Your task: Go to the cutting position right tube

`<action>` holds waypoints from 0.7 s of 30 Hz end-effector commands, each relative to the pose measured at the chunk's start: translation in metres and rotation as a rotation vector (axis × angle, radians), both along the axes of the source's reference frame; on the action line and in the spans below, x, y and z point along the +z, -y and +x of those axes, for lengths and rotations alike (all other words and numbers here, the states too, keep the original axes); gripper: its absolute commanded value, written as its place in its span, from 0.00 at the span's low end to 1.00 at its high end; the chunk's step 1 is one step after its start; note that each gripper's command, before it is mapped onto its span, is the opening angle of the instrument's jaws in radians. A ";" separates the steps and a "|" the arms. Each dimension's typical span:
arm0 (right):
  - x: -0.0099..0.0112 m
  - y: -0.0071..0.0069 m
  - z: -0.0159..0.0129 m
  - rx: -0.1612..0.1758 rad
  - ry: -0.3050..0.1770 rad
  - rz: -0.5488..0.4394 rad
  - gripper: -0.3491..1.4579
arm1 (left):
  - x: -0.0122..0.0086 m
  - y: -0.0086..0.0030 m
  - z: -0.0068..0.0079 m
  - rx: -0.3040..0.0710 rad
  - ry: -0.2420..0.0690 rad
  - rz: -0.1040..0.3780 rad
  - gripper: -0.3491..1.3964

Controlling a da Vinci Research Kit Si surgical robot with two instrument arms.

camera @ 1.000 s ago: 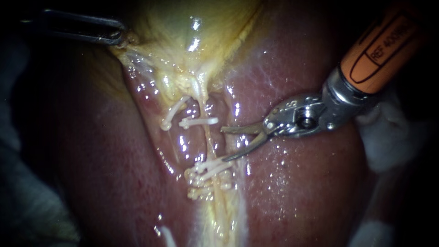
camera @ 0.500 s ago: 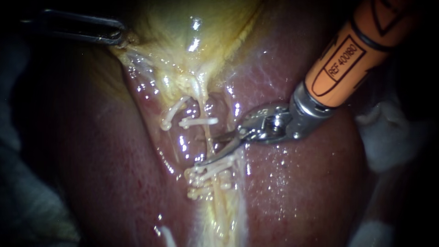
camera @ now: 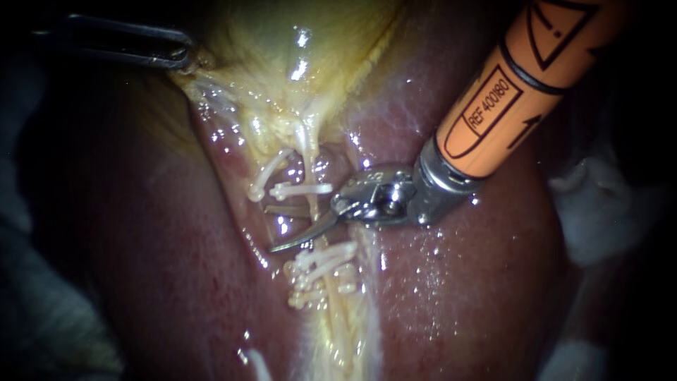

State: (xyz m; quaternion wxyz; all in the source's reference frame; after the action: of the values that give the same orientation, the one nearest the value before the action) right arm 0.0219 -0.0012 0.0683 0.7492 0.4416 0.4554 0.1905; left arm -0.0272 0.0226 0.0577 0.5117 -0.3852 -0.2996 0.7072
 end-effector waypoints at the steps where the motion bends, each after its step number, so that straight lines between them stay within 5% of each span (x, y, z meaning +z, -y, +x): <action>1: -0.0005 0.0000 0.0000 0.001 -0.011 0.005 0.96 | 0.0000 0.0000 0.0000 0.000 0.000 0.000 0.00; 10: -0.0041 -0.0007 0.0004 -0.010 -0.111 0.058 0.94 | 0.0000 0.0000 0.0000 0.000 0.000 0.000 0.00; 21: -0.0044 -0.0008 0.0004 -0.006 -0.119 0.062 0.93 | 0.0000 0.0000 0.0000 0.000 0.000 0.000 0.00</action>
State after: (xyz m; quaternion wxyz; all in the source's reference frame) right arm 0.0223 -0.0003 0.0638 0.7072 0.4765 0.4918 0.1759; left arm -0.0272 0.0226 0.0577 0.5118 -0.3850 -0.2996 0.7072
